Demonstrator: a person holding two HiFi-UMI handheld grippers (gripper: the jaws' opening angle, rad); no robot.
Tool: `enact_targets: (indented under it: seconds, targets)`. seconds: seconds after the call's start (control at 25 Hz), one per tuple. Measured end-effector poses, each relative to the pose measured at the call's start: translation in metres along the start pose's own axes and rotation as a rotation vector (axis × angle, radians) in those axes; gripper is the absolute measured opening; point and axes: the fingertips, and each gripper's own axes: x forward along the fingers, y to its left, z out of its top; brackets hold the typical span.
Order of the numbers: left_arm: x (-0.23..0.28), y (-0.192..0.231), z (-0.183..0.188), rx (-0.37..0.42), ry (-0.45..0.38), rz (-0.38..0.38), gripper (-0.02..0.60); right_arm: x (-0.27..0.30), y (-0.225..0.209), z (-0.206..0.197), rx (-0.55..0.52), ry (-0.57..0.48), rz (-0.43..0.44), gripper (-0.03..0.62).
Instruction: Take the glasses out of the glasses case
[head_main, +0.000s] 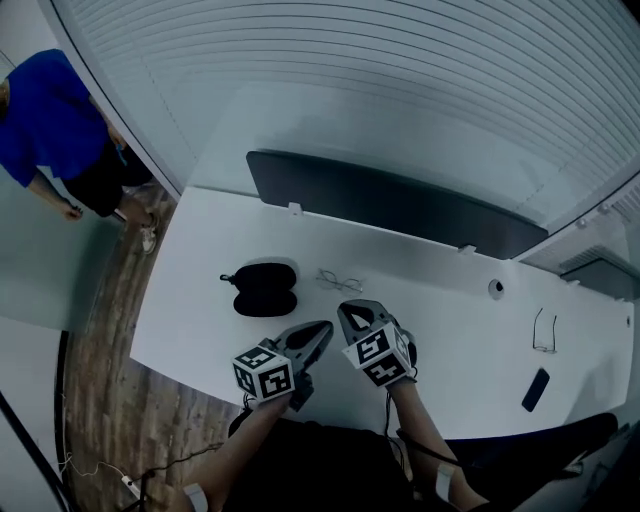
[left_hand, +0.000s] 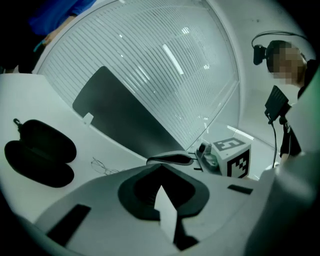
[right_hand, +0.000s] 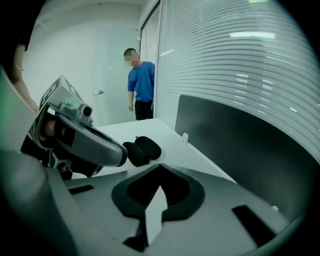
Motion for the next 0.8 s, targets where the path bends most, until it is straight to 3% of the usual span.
enact_targets:
  seconds: [0.28,0.8]
  targets:
    - [-0.021,-0.026,-0.002,0.064,-0.060,0.035,0.009,-0.026,0.031,0.003,0.088,-0.123,0.060,0.017]
    - [-0.067,-0.065,-0.045,0.120,-0.072,0.030,0.009,-0.067,0.099,-0.014,0.221,-0.215,0.146,0.017]
